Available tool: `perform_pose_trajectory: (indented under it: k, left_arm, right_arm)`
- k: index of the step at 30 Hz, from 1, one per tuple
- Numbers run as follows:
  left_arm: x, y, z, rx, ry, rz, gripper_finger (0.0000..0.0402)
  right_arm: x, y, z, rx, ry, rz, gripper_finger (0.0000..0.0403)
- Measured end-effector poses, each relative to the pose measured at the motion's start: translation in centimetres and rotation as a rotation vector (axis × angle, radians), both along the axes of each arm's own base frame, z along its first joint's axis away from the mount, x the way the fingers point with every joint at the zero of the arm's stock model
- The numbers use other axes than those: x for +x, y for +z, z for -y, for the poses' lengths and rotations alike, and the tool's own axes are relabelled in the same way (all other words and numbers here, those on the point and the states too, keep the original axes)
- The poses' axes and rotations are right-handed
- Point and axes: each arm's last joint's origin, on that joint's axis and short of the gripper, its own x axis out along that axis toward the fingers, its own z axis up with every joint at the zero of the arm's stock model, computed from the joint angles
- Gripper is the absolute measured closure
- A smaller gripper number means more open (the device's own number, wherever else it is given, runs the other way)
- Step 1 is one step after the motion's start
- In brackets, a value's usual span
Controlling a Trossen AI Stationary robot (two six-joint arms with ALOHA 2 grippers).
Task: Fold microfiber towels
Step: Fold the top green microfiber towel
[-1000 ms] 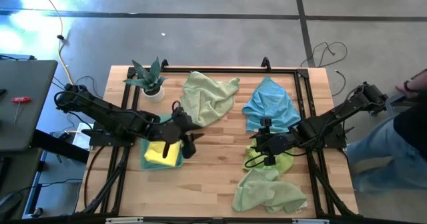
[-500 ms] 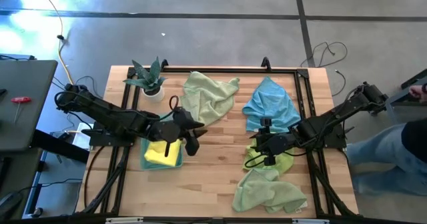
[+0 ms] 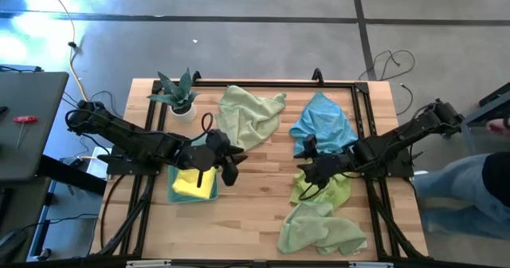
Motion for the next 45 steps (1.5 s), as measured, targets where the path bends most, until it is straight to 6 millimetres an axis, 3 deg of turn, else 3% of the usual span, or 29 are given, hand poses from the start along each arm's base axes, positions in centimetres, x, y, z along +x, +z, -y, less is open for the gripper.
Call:
perform_pose_trajectory:
  k: [4,10,18,26,31,34,38,41,45]
  left_arm:
    - [-0.1,-0.1,0.0,0.029,-0.015,-0.027,0.0277]
    - [-0.1,-0.2,0.0,0.037,-0.02,-0.039,0.0277]
    - [-0.3,-0.4,-0.1,0.052,-0.025,-0.073,0.0277]
    - [-0.4,-0.6,-0.1,0.06,-0.029,-0.095,0.0277]
    - [-0.6,-0.9,-0.1,0.039,-0.049,-0.134,0.0277]
    - [-0.8,-1.2,-0.3,0.024,-0.04,-0.165,0.0277]
    - [-0.9,-1.4,-1.0,0.027,-0.019,-0.197,0.0277]
    - [-1.1,-1.6,-1.6,0.032,0.001,-0.228,0.0277]
    - [-1.2,-1.8,-2.4,0.05,-0.004,-0.279,0.0277]
  right_arm:
    - [0.5,0.4,-0.6,0.263,0.067,0.03,0.024]
    - [1.4,2.0,-1.6,0.731,-0.004,0.142,0.024]
    - [1.5,1.9,-1.5,0.913,-0.216,0.156,0.024]
    - [2.2,1.4,-0.4,0.98,-0.445,0.223,0.024]
    - [2.9,1.2,3.3,0.963,-0.784,0.424,0.024]
    - [3.5,0.9,7.2,1.0,-0.932,0.482,0.024]
    - [4.4,-1.0,12.7,1.075,-1.136,0.475,0.024]
    - [4.9,-2.4,16.2,1.095,-1.188,0.475,0.024]
    - [5.4,-3.5,19.5,1.004,-1.084,0.467,0.024]
